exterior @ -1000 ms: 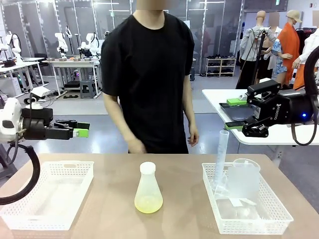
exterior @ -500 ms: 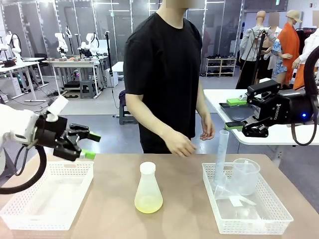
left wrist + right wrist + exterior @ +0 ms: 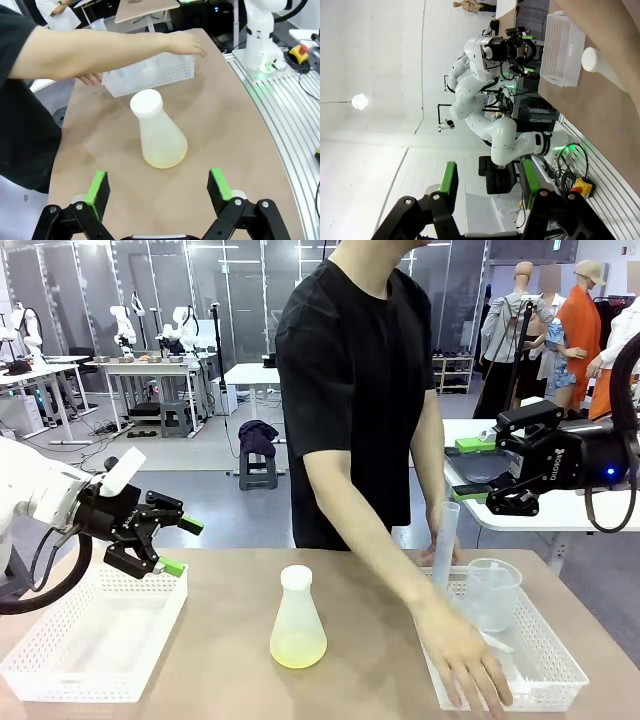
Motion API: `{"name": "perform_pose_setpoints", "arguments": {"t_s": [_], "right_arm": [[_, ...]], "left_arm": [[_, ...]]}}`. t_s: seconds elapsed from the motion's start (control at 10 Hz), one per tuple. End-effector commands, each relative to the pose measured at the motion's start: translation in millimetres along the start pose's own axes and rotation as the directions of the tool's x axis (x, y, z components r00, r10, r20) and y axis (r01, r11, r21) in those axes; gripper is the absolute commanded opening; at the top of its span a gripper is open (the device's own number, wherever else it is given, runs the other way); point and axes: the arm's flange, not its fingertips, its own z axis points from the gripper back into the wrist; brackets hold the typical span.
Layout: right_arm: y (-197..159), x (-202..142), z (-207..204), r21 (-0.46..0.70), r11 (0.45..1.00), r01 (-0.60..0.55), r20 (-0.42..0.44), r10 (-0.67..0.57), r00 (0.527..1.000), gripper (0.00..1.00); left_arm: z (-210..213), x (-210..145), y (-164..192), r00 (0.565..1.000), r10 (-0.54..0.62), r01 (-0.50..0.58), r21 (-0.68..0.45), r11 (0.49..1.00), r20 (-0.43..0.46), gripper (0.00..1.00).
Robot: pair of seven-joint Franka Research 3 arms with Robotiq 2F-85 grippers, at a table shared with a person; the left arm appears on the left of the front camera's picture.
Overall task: Prepare the solutions needed for the experiment.
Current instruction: When the human places the Big flask in the center of the table, pick up the Big flask and place it in the left Organizing basket.
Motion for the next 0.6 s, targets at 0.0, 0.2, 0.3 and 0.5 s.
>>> {"name": "perform_pose_setpoints", "arguments": {"t_s": [0.0,0.2,0.3,0.5], "right_arm": [[0.5,-0.5,0.7,0.005,1.000,-0.003,-0.005,0.003,1.000,0.63],[0.5,-0.5,0.7,0.005,1.000,-0.003,-0.005,0.003,1.000,0.63],[0.5,-0.5,0.7,0.005,1.000,-0.003,-0.005,0.003,1.000,0.63],[0.5,-0.5,0.7,0.005,1.000,-0.003,-0.005,0.003,1.000,0.63]], "left_arm": [[-0.9,4.6,-2.7,1.000,-0.011,0.011,0.000,1.000,0.012,1.00],[-13.7,-7.8,4.7,0.998,0.051,-0.052,-0.017,0.999,-0.038,1.00],[-25.5,-15.7,6.6,0.994,0.064,-0.066,-0.023,0.998,-0.091,1.00],[-40.0,-19.8,10.6,0.986,0.065,-0.066,-0.001,0.998,-0.153,1.00]]}}
